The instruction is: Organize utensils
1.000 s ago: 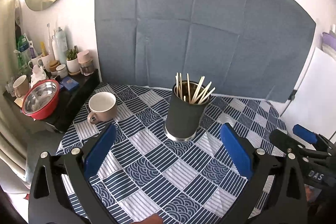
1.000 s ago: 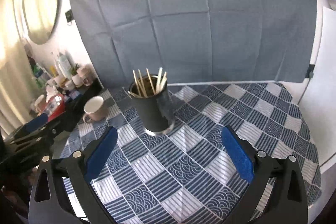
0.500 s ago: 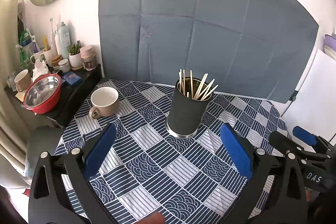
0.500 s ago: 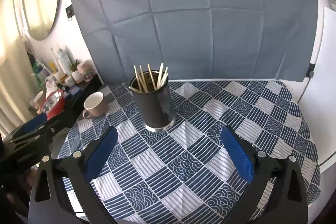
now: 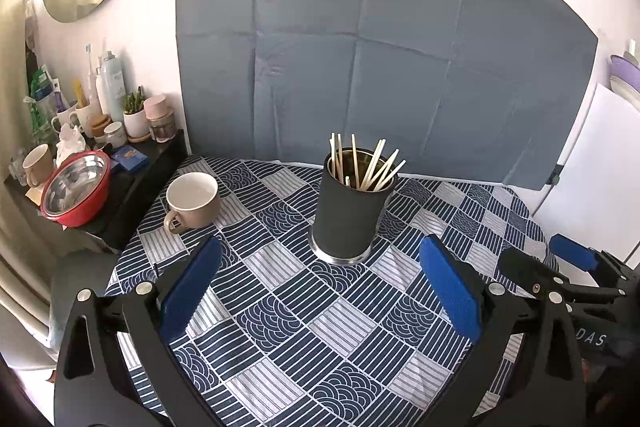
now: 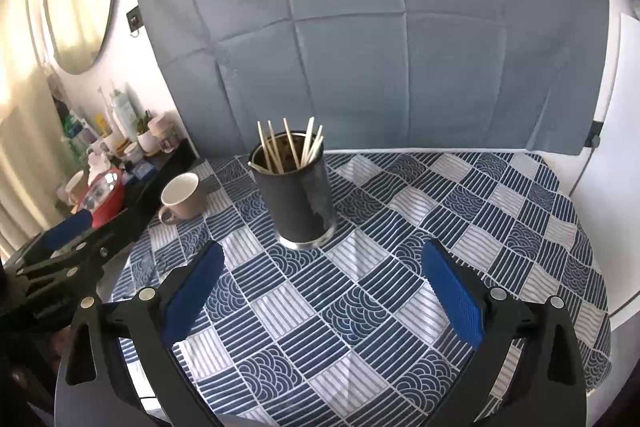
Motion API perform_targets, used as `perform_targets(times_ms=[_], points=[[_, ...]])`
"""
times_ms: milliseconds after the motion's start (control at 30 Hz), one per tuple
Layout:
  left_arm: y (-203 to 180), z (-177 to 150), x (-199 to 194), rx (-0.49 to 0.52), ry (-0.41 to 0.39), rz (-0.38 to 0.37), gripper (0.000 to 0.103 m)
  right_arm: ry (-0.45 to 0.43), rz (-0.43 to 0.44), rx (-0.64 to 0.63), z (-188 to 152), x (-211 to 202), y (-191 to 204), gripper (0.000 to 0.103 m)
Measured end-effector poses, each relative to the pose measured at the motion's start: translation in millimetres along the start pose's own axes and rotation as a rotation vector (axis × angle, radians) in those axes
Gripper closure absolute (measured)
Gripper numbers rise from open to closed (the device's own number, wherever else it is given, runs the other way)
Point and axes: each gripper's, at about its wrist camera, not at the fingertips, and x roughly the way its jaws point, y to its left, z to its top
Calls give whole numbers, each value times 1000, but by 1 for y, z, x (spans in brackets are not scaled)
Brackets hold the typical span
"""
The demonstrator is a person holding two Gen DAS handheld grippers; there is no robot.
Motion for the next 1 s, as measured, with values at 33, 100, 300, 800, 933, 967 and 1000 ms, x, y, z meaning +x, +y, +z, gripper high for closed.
perform_targets(times_ms=[33,100,300,800,933,967,1000], points=[[0,0,0,2,0,2,6,1,-1,1,0,0,0,8],[0,0,1,2,0,1,6,3,-2,0,0,0,0,8],[-2,-2,0,0,7,7,6,4,0,-3,-1,0,1,8],[6,-4,0,-38,17,13,6,20,5,-17,-3,-1,3,8],[8,-6,-1,-46,24,17,6,27,2,-17,-4,0,3,8],[8,-6,-1,-46,23,16,6,28,3,-17,-4,0,3,8],[7,-7,-2,-44,22,14,6,29,4,-17,-4,0,2,8]])
